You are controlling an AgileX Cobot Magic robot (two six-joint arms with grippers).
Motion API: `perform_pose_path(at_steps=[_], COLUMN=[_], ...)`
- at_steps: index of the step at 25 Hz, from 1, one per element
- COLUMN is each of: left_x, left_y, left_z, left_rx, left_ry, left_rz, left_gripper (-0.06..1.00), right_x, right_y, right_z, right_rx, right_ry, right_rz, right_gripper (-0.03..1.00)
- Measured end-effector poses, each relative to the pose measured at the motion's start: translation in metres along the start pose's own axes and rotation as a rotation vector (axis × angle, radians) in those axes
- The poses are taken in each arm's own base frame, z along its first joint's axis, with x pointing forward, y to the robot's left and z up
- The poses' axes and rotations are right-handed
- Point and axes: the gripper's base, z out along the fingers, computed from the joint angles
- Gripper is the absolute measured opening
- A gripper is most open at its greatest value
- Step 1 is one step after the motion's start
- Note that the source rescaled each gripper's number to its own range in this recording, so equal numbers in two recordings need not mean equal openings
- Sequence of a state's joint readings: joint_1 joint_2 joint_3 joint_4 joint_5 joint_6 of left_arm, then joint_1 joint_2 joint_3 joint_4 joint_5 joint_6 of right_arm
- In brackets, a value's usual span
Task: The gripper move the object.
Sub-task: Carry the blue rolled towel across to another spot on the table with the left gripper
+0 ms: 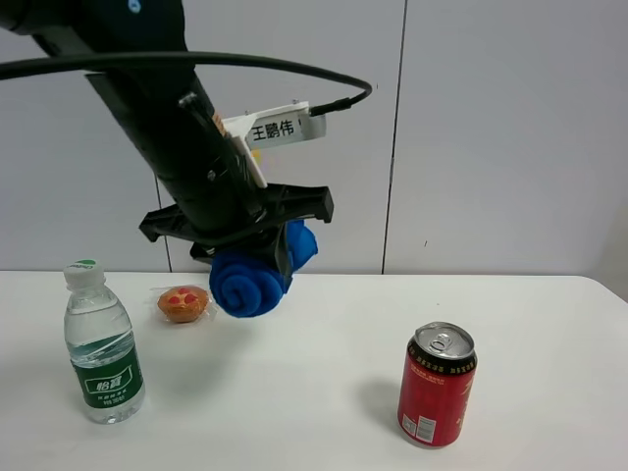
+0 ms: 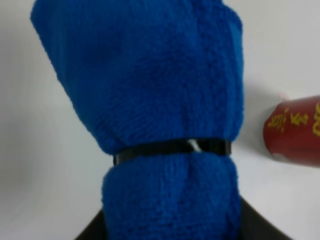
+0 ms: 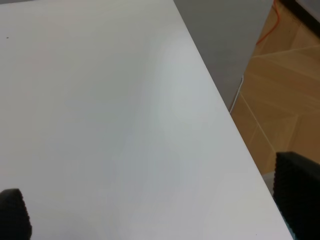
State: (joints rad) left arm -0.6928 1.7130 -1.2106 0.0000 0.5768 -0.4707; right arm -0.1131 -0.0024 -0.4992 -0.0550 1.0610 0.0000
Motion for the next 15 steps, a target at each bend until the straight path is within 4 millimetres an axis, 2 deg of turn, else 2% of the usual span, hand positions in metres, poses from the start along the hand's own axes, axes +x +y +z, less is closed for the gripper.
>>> perform_pose_path(at_steps=[3,8,15], left_x=[0.018,0.035,0.071], left_y=[0.009,0.018,0.037], left_z=[0.002,0.010,0.028], left_rx=[0.013,0.072,0.061], left_ry=[-0.024,-0.111,-0.090], left_rz=[-0.080,-0.205,-0.272], left_gripper=[0.01,0.01,0.01], right_x=[0.000,0.000,0.000], right_y=[0.000,0.000,0.000], right_z=[0.000,0.000,0.000], right_rx=[0.000,0.000,0.000], right_ry=[0.000,0.000,0.000], right_rz=[0.000,0.000,0.000], right_gripper=[1.00,1.00,1.00])
